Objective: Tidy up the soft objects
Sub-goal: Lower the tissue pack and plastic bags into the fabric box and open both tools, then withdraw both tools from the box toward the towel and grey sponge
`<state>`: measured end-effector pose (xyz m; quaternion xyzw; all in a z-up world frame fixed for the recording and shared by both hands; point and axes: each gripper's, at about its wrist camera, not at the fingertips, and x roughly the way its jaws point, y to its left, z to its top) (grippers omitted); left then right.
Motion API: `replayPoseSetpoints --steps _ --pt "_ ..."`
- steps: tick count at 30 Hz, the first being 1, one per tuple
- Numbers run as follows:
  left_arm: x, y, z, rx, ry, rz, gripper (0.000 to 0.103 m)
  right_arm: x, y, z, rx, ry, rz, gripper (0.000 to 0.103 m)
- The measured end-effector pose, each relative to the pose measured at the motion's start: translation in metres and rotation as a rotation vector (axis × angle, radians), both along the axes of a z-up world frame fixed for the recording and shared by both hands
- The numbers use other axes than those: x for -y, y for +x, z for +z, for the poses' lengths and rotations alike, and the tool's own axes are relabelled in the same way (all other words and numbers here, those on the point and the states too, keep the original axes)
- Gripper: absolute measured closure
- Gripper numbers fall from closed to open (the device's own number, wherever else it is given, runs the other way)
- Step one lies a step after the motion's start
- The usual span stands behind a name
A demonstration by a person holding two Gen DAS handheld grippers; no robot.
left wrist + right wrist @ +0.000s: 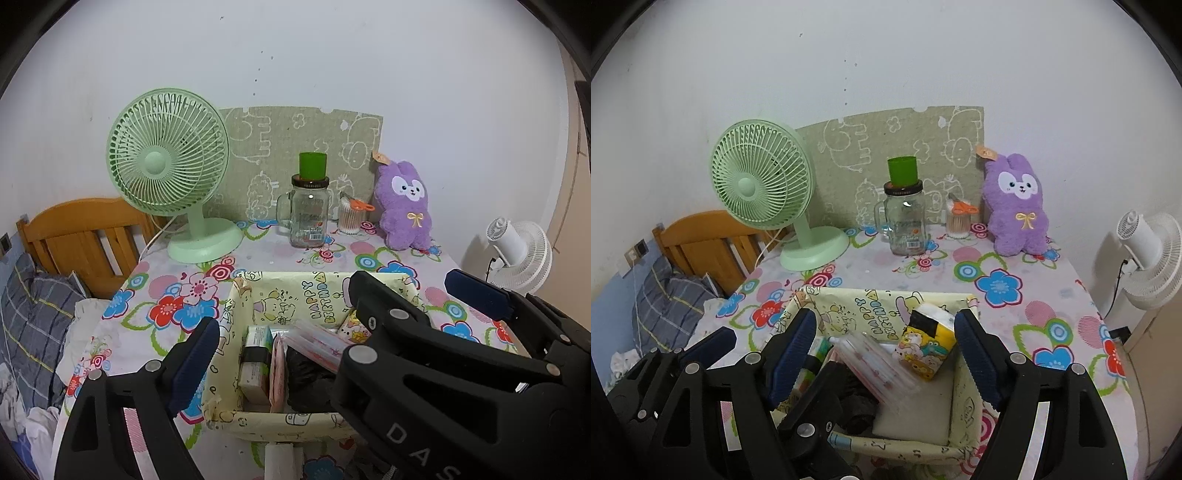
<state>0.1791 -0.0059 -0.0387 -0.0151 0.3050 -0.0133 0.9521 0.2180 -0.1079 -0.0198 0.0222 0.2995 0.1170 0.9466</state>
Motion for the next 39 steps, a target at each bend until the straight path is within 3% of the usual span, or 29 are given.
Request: replayPoseSetpoints --steps 27,39 --pt "0.013 -0.051 0.027 0.084 0.010 0.001 0.000 0.020 -0.060 0.033 0.100 0.003 -0.061 0.002" --pt "0.019 -0.079 0.032 0.110 0.007 -0.012 0.000 0.026 -0.093 0.039 0.129 -0.002 -0.078 0.000"
